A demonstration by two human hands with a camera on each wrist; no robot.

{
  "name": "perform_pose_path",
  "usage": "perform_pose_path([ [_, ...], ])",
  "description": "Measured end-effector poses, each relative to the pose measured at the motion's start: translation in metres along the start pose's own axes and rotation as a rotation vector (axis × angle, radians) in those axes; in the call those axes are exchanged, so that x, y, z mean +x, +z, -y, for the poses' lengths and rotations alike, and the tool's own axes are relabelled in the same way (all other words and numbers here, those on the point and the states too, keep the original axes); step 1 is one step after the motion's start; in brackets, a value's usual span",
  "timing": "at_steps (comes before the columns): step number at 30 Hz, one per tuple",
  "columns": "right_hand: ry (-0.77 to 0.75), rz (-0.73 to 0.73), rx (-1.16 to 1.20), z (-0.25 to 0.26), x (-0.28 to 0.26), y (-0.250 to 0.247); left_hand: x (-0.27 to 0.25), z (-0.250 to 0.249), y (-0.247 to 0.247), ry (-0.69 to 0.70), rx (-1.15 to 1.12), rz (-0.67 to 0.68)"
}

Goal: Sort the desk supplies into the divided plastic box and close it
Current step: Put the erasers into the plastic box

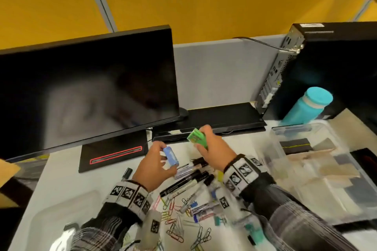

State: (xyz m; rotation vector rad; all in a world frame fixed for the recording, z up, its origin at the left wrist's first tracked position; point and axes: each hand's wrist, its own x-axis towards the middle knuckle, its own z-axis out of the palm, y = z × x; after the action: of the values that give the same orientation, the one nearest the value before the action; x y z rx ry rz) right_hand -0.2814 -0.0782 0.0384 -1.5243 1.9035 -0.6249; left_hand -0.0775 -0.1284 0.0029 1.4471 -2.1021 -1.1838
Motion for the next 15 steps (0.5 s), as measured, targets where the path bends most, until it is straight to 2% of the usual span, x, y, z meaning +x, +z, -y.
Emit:
perform_pose_path([
  [2,-0.083,-0.060,-0.017,-0.005,-0.023,-0.040,-0.008,-0.007,0.002,0.023,-0.081,0.019],
  [4,-0.089,-0.200,-0.049,-0.022,-0.042,-0.078,-0.016,-0.012,0.008,0.067,-0.057,0.002],
  [6,0.011,-0.319,-0.118,-0.048,-0.055,-0.116,-0.024,-0.017,0.015,0.106,-0.020,-0.039],
  [7,0.095,-0.333,-0.165,-0.064,-0.059,-0.134,-0.028,-0.019,0.020,0.105,-0.047,-0.054],
  [10,0.340,-0.223,-0.373,-0.114,-0.062,-0.172,-0.038,-0.027,0.032,0.068,-0.167,-0.084],
  [12,0.399,-0.190,-0.397,-0.138,-0.059,-0.182,-0.042,-0.033,0.042,0.044,-0.193,-0.091],
  [15,0.410,-0.153,-0.376,-0.155,-0.055,-0.184,-0.047,-0.045,0.059,0.043,-0.166,-0.088],
])
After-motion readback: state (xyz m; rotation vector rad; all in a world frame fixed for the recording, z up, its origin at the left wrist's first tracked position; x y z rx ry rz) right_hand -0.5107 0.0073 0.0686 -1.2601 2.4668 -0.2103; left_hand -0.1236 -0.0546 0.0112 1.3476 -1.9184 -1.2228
